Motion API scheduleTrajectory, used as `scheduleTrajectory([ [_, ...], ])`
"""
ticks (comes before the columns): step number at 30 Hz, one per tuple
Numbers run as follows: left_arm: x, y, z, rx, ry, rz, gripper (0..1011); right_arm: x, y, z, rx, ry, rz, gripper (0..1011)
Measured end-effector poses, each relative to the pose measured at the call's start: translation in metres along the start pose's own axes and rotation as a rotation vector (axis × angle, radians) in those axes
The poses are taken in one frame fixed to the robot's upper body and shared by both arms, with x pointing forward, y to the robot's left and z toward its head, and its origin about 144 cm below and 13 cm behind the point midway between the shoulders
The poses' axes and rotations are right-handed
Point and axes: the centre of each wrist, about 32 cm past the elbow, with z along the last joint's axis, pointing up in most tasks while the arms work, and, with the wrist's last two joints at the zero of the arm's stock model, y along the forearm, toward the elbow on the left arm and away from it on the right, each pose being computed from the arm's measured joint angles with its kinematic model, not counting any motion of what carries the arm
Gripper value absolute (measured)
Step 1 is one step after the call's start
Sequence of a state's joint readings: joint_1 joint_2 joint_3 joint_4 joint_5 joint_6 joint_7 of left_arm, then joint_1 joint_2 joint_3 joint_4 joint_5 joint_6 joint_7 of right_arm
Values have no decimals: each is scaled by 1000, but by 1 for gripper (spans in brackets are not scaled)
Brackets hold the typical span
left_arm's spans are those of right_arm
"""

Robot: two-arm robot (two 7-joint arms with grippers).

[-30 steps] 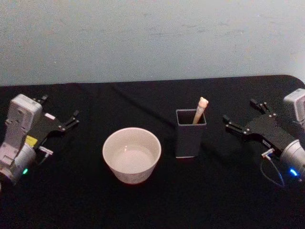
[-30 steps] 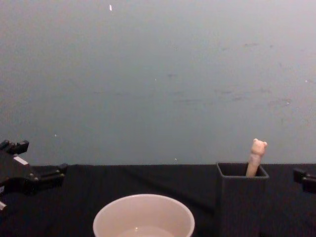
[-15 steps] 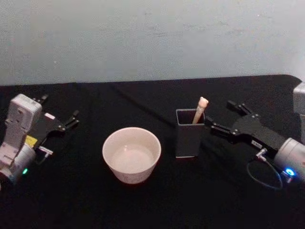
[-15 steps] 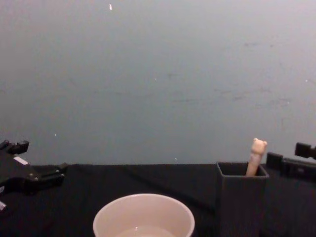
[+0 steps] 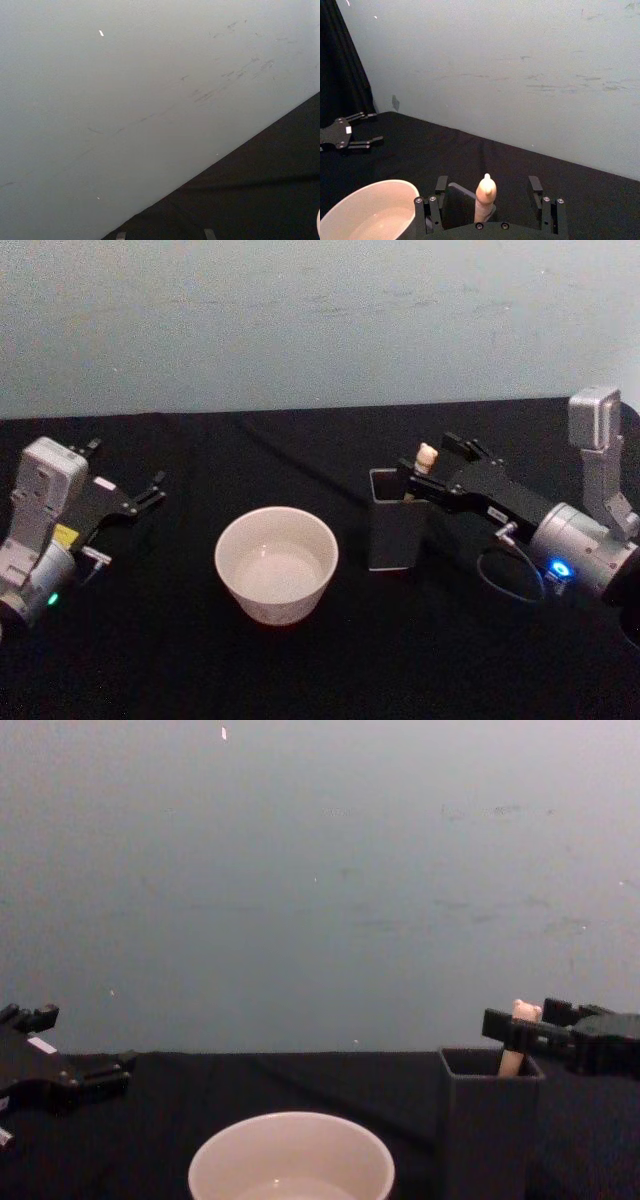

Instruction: Pick up the stirring spoon with one hand, stir inside the cup, then place it back in its original position.

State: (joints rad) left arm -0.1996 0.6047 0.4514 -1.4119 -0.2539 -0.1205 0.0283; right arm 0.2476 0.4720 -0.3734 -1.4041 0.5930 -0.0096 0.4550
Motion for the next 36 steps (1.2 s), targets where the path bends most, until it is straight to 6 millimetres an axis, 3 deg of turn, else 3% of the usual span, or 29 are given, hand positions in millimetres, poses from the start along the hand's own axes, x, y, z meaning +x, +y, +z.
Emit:
scheduleTrajectory([
  [10, 0, 0, 0, 0, 0, 0, 1001, 4, 18, -4, -20, -12, 0, 1002],
  [30, 0, 0, 0, 0, 0, 0, 1001, 3, 20, -4, -25, -42, 8, 1002],
  [36, 0, 0, 0, 0, 0, 0, 1001, 3, 20, -3, -24, -41, 8, 881],
])
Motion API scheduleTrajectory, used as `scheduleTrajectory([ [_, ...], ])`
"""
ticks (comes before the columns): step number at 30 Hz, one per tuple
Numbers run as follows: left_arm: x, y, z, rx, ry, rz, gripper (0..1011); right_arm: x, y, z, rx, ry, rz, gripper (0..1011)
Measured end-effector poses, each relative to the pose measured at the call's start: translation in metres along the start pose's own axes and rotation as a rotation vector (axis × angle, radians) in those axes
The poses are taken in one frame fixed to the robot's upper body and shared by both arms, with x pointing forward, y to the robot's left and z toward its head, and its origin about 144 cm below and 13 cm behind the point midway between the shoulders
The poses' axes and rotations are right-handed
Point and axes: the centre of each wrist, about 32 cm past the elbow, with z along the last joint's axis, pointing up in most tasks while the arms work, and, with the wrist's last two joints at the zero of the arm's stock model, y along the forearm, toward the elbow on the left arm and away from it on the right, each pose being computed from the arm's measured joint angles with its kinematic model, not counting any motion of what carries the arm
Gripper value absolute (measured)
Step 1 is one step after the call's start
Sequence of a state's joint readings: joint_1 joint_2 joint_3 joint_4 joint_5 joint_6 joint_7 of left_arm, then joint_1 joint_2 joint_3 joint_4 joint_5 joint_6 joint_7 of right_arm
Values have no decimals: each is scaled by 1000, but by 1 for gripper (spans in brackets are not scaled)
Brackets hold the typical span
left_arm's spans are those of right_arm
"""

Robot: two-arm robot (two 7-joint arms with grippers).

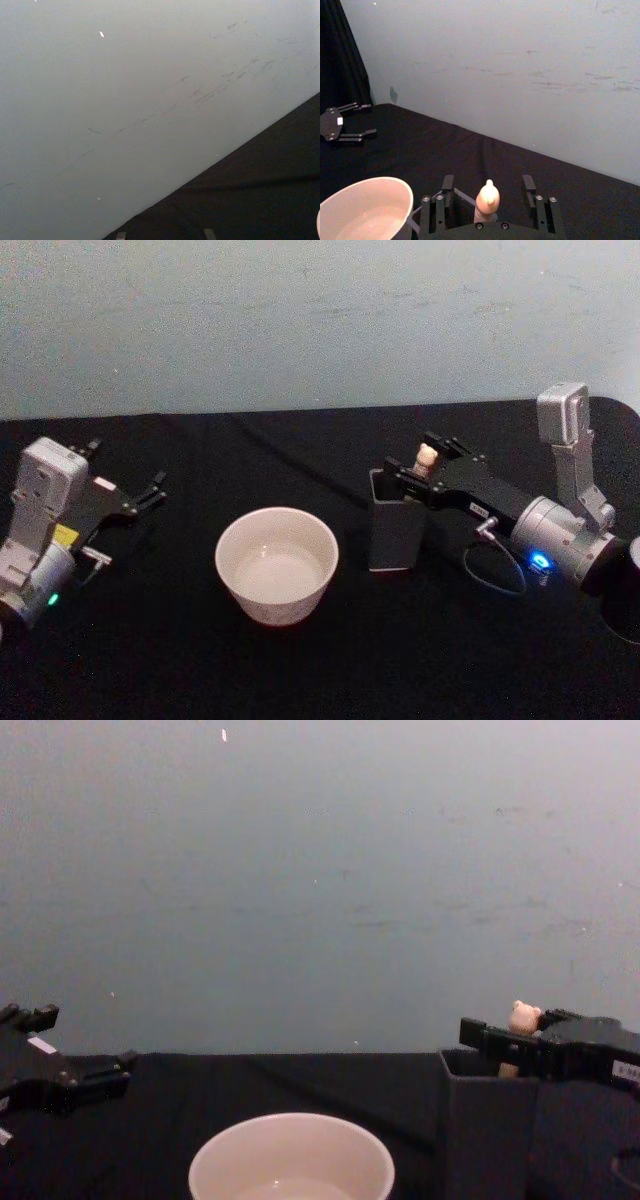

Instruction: Pick up the stirring spoon with one hand, stir inside the cup, then place it back in its original position.

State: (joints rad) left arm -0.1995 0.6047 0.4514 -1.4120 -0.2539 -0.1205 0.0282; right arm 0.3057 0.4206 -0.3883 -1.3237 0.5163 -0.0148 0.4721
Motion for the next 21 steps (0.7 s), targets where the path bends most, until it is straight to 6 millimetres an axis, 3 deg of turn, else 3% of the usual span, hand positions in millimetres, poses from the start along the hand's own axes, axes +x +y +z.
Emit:
scheduleTrajectory([
  [9, 0, 0, 0, 0, 0, 0, 1001, 0, 0, 0, 1, 2, 0, 650],
  [10, 0, 0, 0, 0, 0, 0, 1002, 0, 0, 0, 1, 2, 0, 579],
  [21, 0, 0, 0, 0, 0, 0, 1001, 0, 0, 0, 1, 4, 0, 225],
])
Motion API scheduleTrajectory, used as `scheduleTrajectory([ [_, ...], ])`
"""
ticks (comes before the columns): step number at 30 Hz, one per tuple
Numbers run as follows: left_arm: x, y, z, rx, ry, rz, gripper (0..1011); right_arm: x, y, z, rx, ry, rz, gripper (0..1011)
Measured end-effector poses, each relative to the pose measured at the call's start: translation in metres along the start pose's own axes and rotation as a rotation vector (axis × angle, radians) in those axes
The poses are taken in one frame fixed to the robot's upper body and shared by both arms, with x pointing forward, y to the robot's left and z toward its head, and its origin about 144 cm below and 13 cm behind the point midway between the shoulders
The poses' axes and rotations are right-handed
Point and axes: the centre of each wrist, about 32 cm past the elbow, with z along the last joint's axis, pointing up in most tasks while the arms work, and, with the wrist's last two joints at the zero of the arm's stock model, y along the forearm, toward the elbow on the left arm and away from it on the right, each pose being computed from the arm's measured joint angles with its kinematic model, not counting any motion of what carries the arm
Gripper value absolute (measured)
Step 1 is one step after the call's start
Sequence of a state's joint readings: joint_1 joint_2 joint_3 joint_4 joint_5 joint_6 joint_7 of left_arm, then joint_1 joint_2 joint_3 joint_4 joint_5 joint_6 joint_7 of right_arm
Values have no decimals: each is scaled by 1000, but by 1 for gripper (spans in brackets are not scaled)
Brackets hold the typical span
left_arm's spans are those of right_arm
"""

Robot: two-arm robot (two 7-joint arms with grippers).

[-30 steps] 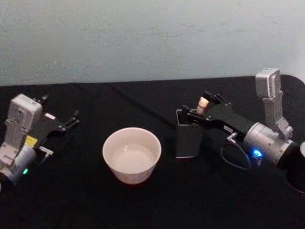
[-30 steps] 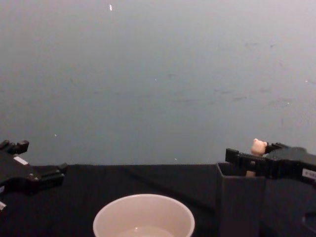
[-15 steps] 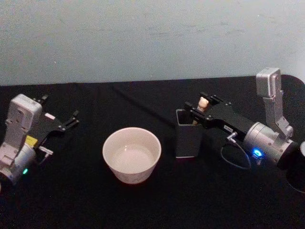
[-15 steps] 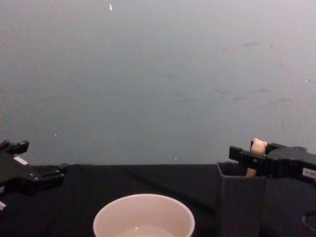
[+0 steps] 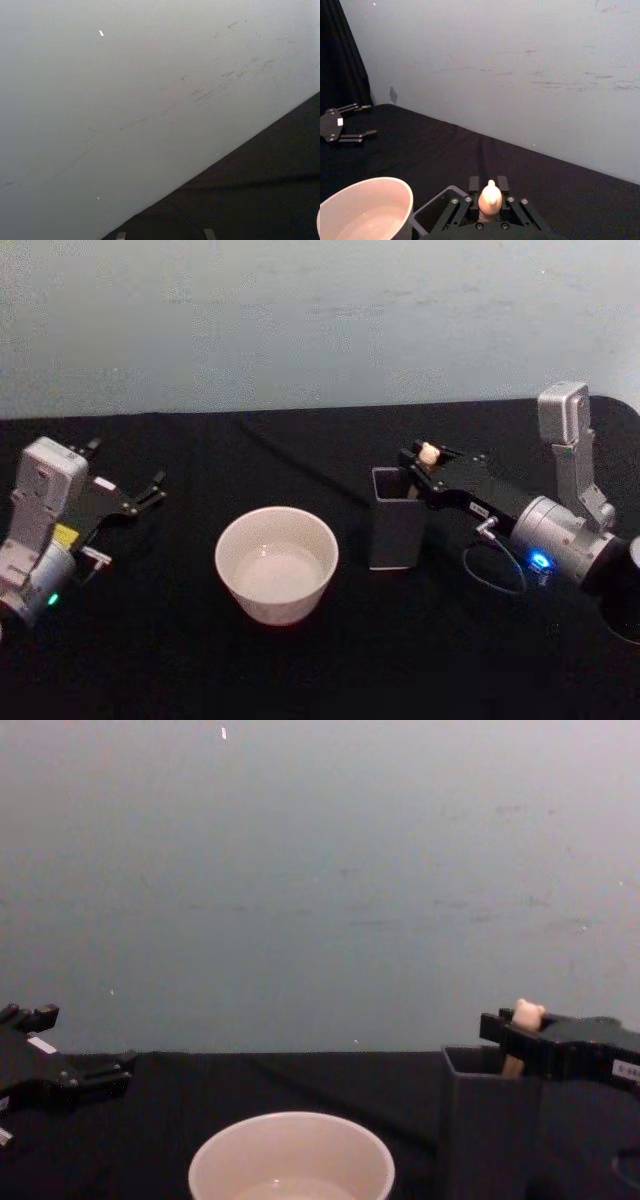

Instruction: Pick up the stirring spoon with one hand, stir inside the cup, then place it back in its original position.

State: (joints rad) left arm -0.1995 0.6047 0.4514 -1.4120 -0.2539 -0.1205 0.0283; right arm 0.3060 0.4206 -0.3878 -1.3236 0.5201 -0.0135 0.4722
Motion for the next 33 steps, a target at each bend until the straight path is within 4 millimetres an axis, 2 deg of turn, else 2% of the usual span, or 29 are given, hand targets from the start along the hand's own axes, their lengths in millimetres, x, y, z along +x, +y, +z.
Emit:
scheduleTrajectory([
  [11, 0, 0, 0, 0, 0, 0, 1001, -3, 0, 6, 12, -24, 10, 211],
  [33, 0, 0, 0, 0, 0, 0, 1001, -7, -14, 73, 179, -133, 76, 211],
])
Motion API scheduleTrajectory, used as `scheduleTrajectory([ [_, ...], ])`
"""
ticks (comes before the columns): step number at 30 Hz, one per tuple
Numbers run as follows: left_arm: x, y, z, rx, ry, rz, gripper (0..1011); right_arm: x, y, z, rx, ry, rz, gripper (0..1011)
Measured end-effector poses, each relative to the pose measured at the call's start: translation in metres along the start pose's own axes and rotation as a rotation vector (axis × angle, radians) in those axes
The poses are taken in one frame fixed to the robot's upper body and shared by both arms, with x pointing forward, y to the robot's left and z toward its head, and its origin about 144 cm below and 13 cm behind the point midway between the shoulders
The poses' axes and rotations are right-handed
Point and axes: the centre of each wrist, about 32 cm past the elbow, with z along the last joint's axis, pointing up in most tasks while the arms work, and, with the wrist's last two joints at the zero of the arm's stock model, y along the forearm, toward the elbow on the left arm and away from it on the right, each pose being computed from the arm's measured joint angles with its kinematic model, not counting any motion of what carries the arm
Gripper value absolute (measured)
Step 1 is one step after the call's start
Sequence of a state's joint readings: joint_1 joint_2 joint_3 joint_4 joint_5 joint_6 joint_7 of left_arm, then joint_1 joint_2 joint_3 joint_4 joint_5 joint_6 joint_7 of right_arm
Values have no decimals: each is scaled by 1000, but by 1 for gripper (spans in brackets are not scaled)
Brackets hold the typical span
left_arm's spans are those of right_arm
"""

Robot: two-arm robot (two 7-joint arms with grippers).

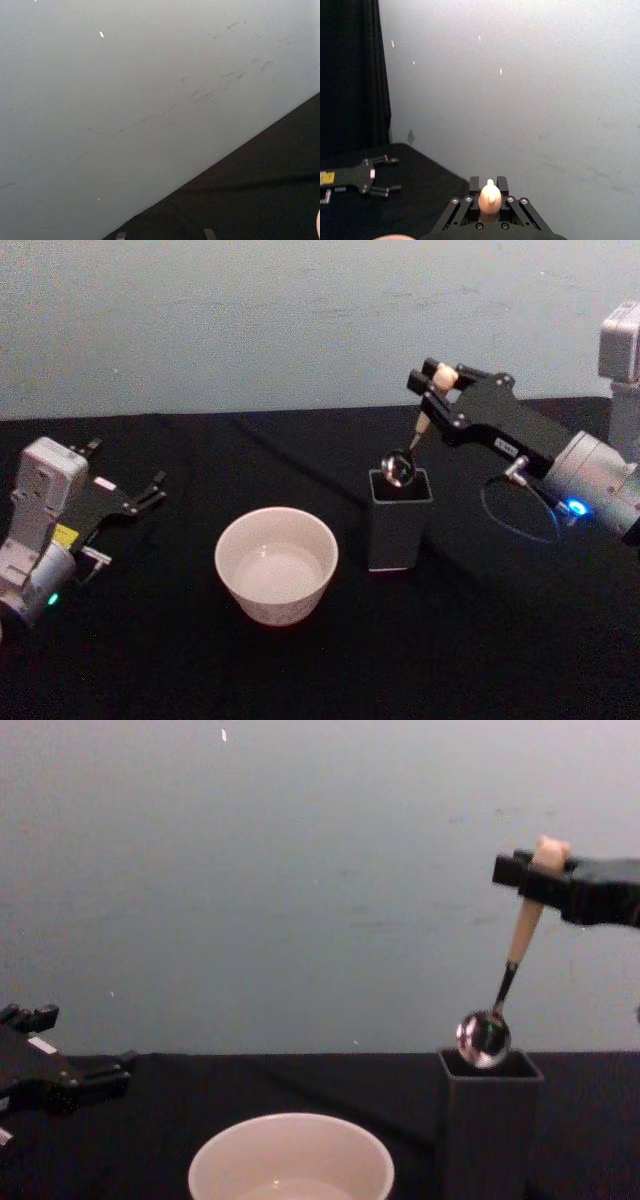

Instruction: Pick up the stirring spoon with one hand, stir inside the cup, then place it back in its original position.

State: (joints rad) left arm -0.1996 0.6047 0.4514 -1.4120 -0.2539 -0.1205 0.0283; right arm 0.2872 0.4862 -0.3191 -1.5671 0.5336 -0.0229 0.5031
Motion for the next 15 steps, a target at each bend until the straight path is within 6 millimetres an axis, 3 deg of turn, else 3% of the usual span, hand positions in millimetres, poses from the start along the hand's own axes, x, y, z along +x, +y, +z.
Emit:
scheduleTrajectory([
  [7, 0, 0, 0, 0, 0, 0, 1001, 1, 7, 9, 47, -18, 25, 211],
  [15, 0, 0, 0, 0, 0, 0, 1001, -10, 30, 2, 71, -12, 126, 211],
])
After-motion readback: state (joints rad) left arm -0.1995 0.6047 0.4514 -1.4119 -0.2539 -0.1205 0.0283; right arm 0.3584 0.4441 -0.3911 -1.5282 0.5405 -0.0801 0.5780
